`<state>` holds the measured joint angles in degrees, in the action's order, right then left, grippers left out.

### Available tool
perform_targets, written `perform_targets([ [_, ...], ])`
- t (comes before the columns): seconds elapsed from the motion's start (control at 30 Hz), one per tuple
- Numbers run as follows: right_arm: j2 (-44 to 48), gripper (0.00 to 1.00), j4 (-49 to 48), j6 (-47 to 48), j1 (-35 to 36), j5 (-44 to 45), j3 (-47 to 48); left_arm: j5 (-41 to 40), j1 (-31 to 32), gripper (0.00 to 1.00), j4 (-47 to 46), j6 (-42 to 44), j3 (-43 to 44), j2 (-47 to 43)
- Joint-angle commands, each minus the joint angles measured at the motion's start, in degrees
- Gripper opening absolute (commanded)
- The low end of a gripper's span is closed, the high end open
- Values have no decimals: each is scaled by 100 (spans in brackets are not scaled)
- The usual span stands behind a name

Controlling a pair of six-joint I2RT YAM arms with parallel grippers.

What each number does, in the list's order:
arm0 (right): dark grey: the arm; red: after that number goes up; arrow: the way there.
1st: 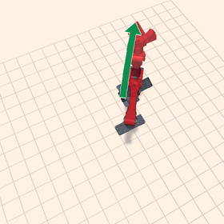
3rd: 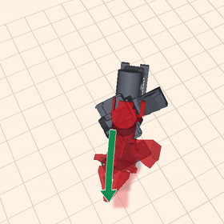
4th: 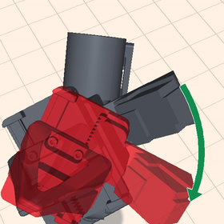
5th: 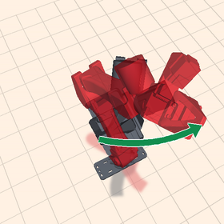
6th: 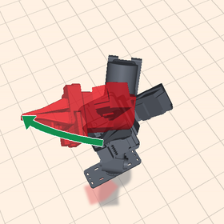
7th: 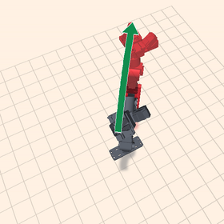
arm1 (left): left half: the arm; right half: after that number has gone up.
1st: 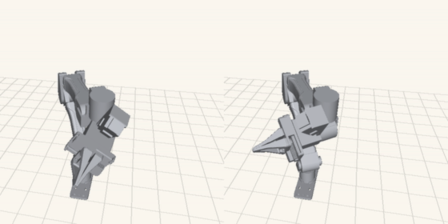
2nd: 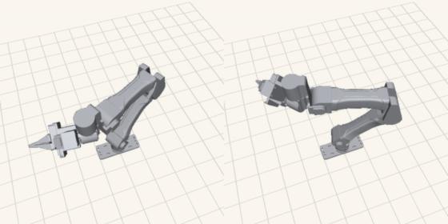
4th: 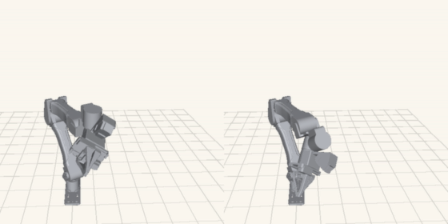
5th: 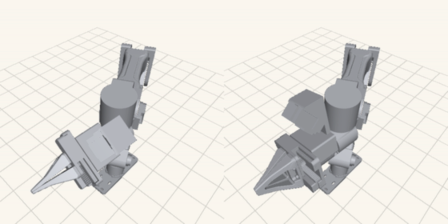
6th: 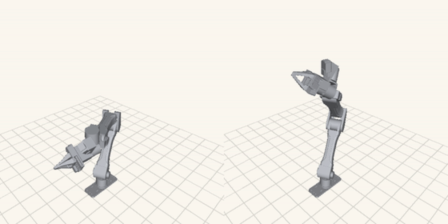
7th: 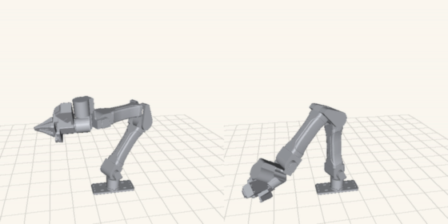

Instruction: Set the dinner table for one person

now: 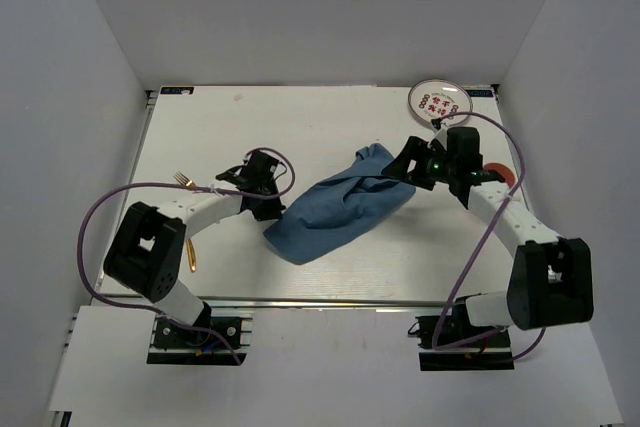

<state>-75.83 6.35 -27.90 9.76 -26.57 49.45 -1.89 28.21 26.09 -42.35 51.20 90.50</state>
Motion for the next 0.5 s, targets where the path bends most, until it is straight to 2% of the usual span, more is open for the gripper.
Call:
perform_targets([
  [0.0,-553,75,6,-119,-79,799,284,-154,1,0,203,306,566,-612],
  [0.2,-1433,71,-54,-487,-141,811,645,-57,1,0,142,367,575,-1201],
  [0.37,-1557,70,-860,-1084,-194,715,364,48,1,0,125,438,558,-1324],
  [0.47,-1689,69,-925,-1200,-194,697,425,101,1,0,90,455,523,-1368],
])
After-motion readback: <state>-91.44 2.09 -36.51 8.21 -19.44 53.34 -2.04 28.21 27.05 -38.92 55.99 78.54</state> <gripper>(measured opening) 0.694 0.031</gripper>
